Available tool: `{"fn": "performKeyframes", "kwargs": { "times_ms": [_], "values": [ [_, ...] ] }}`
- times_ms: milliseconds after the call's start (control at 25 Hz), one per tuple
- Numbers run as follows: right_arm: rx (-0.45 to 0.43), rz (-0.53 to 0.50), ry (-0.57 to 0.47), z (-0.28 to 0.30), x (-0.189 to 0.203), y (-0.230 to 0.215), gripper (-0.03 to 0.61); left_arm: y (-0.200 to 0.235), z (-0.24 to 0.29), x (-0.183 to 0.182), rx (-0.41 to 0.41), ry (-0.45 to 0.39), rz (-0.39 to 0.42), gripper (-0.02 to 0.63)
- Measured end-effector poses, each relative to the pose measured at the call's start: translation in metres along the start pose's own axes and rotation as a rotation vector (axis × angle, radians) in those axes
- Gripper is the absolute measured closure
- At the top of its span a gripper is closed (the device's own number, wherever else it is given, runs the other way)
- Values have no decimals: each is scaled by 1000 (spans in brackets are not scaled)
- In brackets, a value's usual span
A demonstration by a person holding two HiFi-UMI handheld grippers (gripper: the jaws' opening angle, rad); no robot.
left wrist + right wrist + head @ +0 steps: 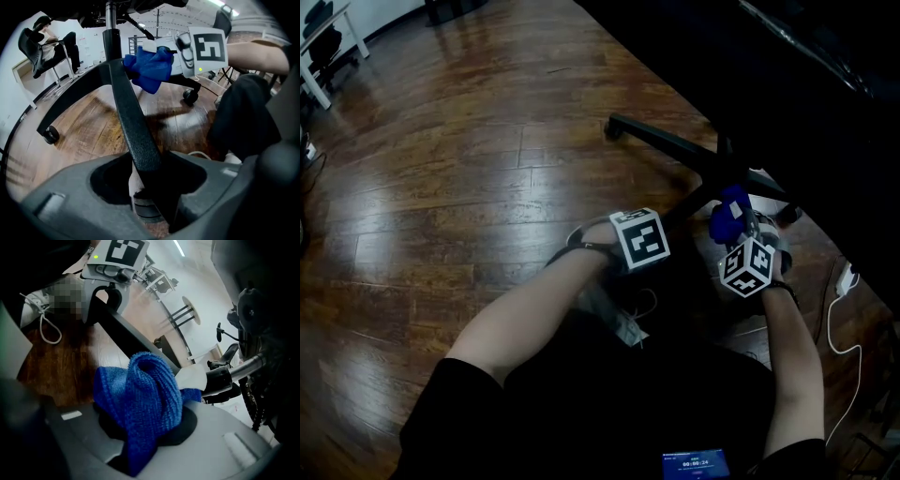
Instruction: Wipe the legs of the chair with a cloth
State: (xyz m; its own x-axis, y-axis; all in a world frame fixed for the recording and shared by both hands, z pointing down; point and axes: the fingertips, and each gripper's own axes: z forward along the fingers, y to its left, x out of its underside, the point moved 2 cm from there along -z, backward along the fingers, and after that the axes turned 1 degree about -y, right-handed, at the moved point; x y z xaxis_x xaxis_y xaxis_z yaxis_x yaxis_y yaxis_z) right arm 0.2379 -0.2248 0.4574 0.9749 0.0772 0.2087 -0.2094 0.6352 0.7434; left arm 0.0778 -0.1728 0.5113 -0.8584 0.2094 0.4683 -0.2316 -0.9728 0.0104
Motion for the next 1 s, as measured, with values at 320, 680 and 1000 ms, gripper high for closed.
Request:
{"fn": "performKeyframes", "kwargs": {
  "times_ms": [320, 680, 1000],
  "values": [
    [-184, -56, 54, -66, 56, 87, 499, 2, 0, 7, -14, 18, -19, 400],
    [-265, -65, 117, -94, 84, 123, 500, -4, 0, 8, -1, 38, -28, 400],
    [-134, -22, 75, -39, 40, 52, 500, -5, 5, -7, 3, 0, 27, 400]
  ]
}}
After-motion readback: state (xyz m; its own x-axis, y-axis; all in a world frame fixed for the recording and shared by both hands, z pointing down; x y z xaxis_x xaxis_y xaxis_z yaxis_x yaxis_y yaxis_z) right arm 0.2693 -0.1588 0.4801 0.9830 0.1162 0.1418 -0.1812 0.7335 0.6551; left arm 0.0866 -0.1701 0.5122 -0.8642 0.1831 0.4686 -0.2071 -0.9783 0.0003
